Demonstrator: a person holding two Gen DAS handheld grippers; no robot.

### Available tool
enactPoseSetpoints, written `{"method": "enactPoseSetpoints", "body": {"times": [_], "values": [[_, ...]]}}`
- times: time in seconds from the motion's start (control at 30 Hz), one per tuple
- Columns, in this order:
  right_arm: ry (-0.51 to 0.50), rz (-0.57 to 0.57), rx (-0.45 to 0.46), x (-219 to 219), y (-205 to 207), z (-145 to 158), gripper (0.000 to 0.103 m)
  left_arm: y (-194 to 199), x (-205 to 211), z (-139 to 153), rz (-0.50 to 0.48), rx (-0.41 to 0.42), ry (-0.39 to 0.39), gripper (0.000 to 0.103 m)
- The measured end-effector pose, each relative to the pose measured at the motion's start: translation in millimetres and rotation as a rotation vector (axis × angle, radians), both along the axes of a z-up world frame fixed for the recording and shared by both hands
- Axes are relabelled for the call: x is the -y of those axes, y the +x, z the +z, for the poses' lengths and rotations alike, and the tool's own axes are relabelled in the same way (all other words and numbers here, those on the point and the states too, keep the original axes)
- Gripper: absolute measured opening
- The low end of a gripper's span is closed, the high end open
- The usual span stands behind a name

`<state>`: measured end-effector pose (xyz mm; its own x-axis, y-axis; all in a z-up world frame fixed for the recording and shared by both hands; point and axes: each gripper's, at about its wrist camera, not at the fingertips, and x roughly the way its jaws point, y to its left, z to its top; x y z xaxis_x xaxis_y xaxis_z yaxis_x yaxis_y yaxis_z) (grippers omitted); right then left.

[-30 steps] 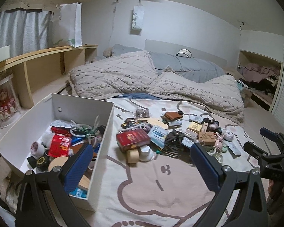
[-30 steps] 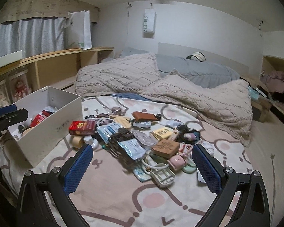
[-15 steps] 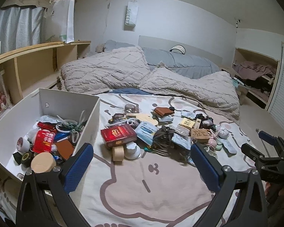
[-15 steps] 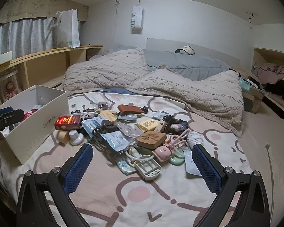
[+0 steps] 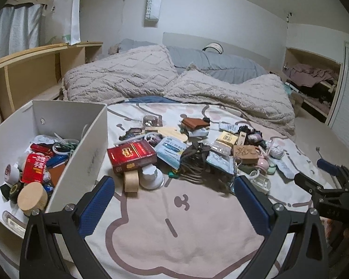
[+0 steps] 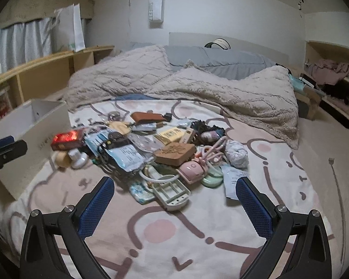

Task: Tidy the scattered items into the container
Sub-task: 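Withdraw both open tools from the box toward the cluttered bed, then close the right tool on the white soap dish while left closes on clear scissors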

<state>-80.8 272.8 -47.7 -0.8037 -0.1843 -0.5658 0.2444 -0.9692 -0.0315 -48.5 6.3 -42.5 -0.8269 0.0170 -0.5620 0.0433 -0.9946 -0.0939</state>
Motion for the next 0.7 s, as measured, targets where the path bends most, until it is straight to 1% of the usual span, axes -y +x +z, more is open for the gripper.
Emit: {"method": "enactPoseSetpoints", "body": {"times": [0.1,0.13,0.3,0.4,0.43,0.53,0.57,0.63,0.7], "values": [[0.054,0.000,0.023,1,-8,-10,0.103,-4,-1,-9,-0.001,0.013,-0.002,0.103],[0.057,0.002,0.034,0,-10,-12,0.103,-6,-1,-12,-0.002,0.018,-0.001,0.103],[0.008,0.054,0.107,-6,-30,-30,0.103,-11,-5,-27,-0.006,0.038,-0.007,0.103],[0.030,0.060,0.131,-5,-38,-40,0.102,-13,-7,-35,-0.010,0.055,-0.009,0.103],[0.039,0.072,0.144,-5,-42,-44,0.095,-14,-7,-37,-0.014,0.060,-0.004,0.103],[0.034,0.104,0.188,-5,-53,-53,0.081,-19,-10,-45,-0.029,0.083,0.016,0.103],[0.033,0.115,0.197,-5,-56,-56,0.079,-21,-11,-48,-0.036,0.090,0.026,0.103],[0.046,0.131,0.205,-2,-62,-60,0.072,-24,-14,-51,-0.055,0.098,0.043,0.101],[0.057,0.146,0.211,0,-67,-65,0.071,-28,-18,-53,-0.081,0.103,0.053,0.101]]}}
